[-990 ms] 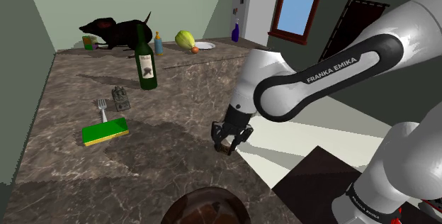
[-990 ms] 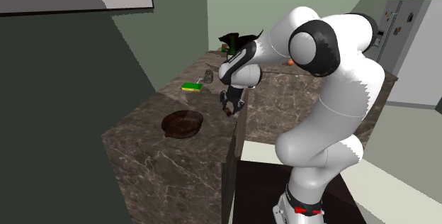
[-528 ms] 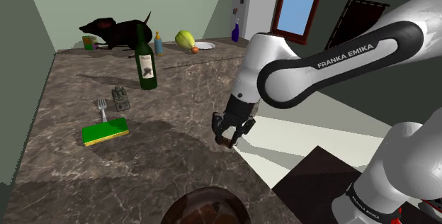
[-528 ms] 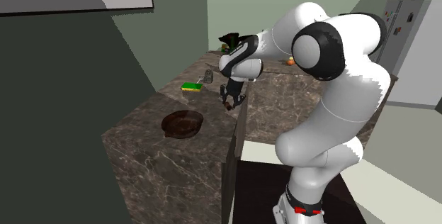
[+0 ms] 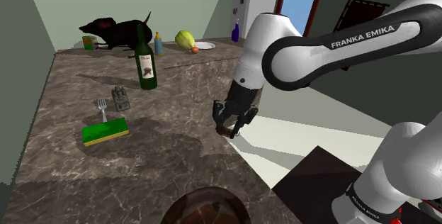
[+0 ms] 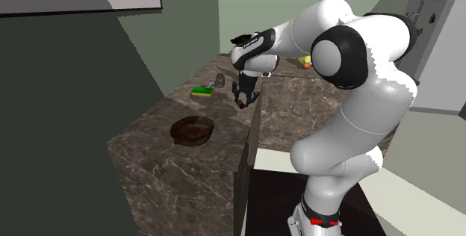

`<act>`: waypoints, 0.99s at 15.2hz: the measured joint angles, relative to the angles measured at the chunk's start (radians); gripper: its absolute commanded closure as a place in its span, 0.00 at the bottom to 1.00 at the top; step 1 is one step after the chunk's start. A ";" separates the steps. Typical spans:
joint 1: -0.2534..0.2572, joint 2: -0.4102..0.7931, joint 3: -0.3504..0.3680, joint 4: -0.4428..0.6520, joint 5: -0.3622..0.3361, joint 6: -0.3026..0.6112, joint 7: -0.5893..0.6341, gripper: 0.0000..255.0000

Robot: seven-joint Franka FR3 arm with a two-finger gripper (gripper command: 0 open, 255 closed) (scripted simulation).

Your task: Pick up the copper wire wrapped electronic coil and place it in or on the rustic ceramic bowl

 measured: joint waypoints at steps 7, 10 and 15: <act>-0.005 -0.034 -0.017 0.065 -0.011 -0.098 0.013 1.00; -0.007 -0.041 -0.021 0.099 -0.018 -0.138 0.022 1.00; -0.005 -0.058 -0.022 0.140 -0.022 -0.193 0.042 1.00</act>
